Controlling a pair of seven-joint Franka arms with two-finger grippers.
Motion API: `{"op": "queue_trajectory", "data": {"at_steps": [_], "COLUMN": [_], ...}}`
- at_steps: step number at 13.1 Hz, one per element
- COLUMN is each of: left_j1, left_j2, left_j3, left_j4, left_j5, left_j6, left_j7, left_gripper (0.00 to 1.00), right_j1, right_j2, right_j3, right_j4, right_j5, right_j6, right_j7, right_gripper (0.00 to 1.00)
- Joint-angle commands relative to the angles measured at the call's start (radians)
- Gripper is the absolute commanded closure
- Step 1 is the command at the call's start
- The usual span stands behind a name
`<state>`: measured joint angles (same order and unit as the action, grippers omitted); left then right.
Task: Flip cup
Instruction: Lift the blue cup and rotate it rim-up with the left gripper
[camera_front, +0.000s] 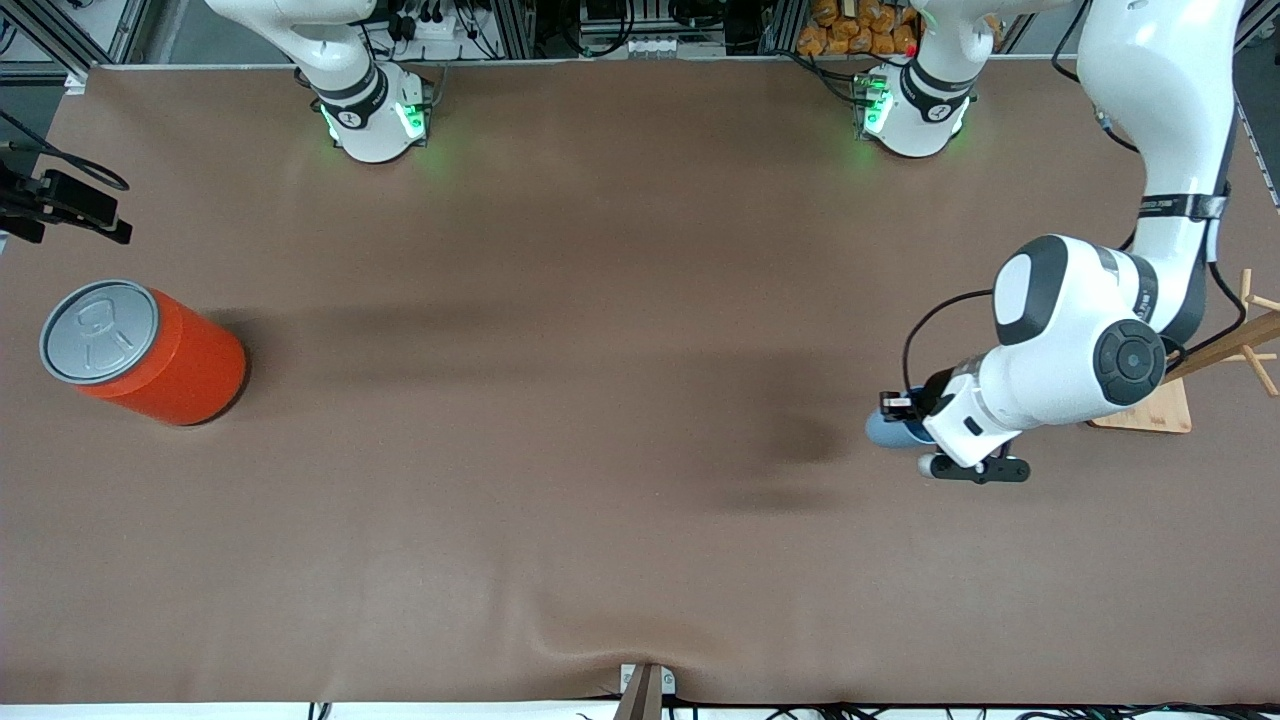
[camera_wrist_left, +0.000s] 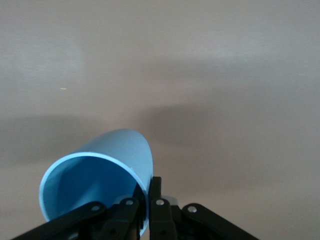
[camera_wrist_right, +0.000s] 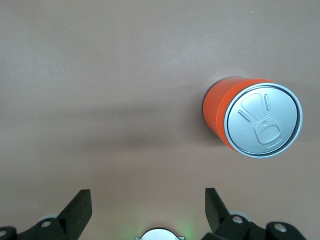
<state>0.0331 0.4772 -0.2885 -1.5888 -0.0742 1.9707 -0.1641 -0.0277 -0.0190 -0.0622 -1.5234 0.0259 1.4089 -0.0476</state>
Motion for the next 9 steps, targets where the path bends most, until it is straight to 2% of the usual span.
{"op": "queue_trajectory", "data": {"at_steps": [1,4,7,9], "left_j1": [0.033,0.044,0.067,0.068], "left_j2": [-0.032,-0.037,-0.039,-0.037], "left_j3": [-0.008,-0.008,-0.006,-0.006], "left_j4": [-0.046,-0.118,-0.25,-0.29], "left_j5": [0.08,0.206,0.286,0.356], "left_j6": [0.005,0.086,0.268,0.319], "left_j7": [-0.028,-0.072,-0.167,-0.212], "left_gripper": [1.0,1.0,1.0,1.0], "right_j1": [0.005,0.006,0.006,0.006], "right_j2": [0.004,0.005,0.005,0.005], "right_j3": [-0.001,-0.001,-0.001,-0.001], "right_j4": [0.011,0.011,0.011,0.011], "right_j5": [-0.008,-0.008,-0.008,-0.006], "right_j6": [-0.004,-0.004,-0.004,-0.004], "right_j7": [0.006,0.006,0.005,0.005], "right_gripper": [0.0,0.0,0.0,0.0]}}
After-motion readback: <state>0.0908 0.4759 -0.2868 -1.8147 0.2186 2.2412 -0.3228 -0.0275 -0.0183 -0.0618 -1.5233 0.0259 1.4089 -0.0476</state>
